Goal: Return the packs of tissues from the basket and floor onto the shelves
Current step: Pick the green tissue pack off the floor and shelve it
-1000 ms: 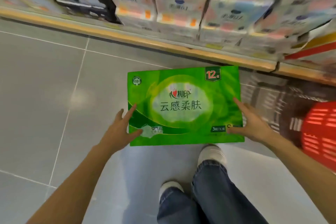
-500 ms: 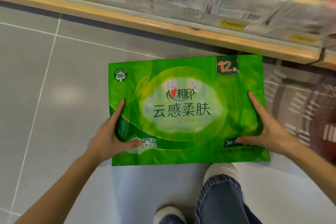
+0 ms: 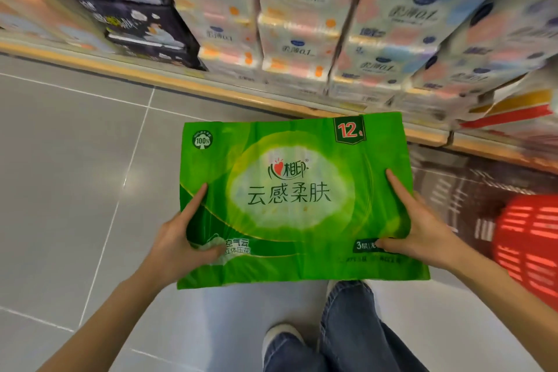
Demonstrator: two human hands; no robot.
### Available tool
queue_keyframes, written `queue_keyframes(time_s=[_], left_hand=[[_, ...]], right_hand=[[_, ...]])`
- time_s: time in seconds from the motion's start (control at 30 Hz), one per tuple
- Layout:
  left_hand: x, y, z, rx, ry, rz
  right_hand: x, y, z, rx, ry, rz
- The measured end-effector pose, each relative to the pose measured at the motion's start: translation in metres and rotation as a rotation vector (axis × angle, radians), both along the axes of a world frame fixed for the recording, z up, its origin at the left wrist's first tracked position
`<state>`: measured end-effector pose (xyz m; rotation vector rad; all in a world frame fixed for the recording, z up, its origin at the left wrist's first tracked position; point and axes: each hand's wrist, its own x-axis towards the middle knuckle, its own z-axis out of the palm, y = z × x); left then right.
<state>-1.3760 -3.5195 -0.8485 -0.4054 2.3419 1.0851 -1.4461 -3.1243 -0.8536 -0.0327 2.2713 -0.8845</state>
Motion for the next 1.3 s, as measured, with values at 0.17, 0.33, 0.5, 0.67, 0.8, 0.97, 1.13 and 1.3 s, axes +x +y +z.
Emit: queue_keyframes(time_s=[0.17, 0.33, 0.5, 0.67, 0.8, 0.97, 1.13, 1.3], left_hand=[[-0.011, -0.004, 0.136, -0.032, 0.067, 0.013], [-0.018, -0.011, 0.28, -0.055, 0.206, -0.007], [-0.014, -0.009, 0.419, -0.009, 0.407, -0.098], [-0.002, 0.005, 0.548, 0.017, 0.573, -0.212], [-0.001, 0.022, 0.627, 0.042, 0.722, -0.305], [-0.014, 0.07, 0.721, 0.128, 0.961, -0.475], [-0.013, 0.148, 0.799, 0.241, 1.085, -0.604], [-0.001, 0.248, 0.848, 0.34, 1.221, -0.709]], right_hand=[[-0.007, -0.003, 0.122, -0.073, 0.072, -0.007], [0.0, -0.005, 0.271, -0.082, 0.199, -0.027], [0.031, -0.001, 0.417, -0.049, 0.337, -0.103], [0.085, 0.011, 0.548, -0.028, 0.514, -0.178], [0.13, 0.03, 0.631, -0.016, 0.647, -0.256], [0.185, 0.065, 0.727, 0.027, 0.877, -0.401], [0.244, 0.114, 0.8, 0.136, 1.03, -0.565], [0.303, 0.178, 0.854, 0.237, 1.166, -0.711]])
